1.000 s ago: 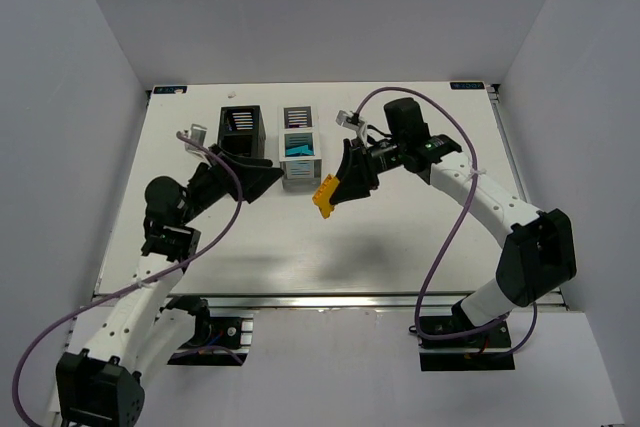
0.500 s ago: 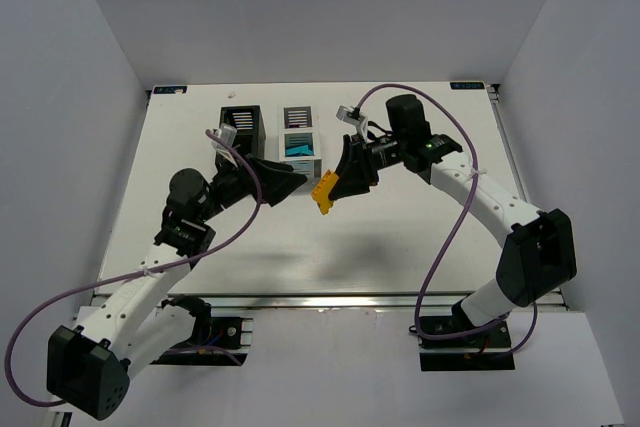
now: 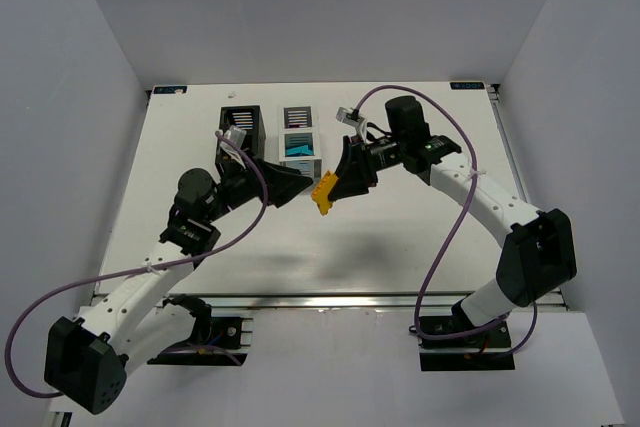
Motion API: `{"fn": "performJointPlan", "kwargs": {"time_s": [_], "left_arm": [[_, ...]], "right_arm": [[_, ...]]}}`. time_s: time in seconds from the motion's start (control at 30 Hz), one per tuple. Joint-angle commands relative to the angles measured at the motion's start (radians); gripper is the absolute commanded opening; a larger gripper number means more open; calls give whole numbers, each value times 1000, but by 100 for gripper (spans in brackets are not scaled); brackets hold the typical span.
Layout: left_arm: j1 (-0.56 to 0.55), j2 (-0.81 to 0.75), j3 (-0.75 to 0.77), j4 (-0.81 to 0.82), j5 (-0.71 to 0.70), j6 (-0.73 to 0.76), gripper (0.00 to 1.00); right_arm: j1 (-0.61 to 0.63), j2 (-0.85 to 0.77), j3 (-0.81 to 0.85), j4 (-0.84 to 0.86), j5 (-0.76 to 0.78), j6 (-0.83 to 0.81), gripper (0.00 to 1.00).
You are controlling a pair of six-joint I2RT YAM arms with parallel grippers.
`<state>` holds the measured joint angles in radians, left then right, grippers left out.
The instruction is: Sort the legos into containers by color
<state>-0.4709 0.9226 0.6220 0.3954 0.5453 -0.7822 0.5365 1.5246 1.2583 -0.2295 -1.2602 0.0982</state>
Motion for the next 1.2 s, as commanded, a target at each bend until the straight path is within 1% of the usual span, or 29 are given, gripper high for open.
{"fn": "performJointPlan", "kwargs": {"time_s": [0.0, 0.23, 0.43, 0.63, 0.87, 1.0, 1.17], "left_arm": [[-15, 2, 15, 10, -16, 0, 82], [-67, 47, 41, -16, -5, 44, 82], [-80, 62, 35, 10, 21, 54, 82], [-81, 53, 22, 20, 39, 51, 81], [-81, 51, 5, 48, 56, 34, 77], [-81, 67, 7, 59, 68, 28, 69], [-81, 76, 8, 56, 84, 21, 67]], "right_arm": [[8, -26, 7, 12, -5, -6, 3], [25, -34, -10, 22, -7, 5, 3], [25, -24, 0, 39, -28, 34, 3], [23, -23, -8, 94, -62, 87, 3], [23, -20, -10, 116, -70, 109, 3], [23, -17, -8, 119, -62, 113, 3], [22, -15, -7, 131, -59, 124, 2]]}}
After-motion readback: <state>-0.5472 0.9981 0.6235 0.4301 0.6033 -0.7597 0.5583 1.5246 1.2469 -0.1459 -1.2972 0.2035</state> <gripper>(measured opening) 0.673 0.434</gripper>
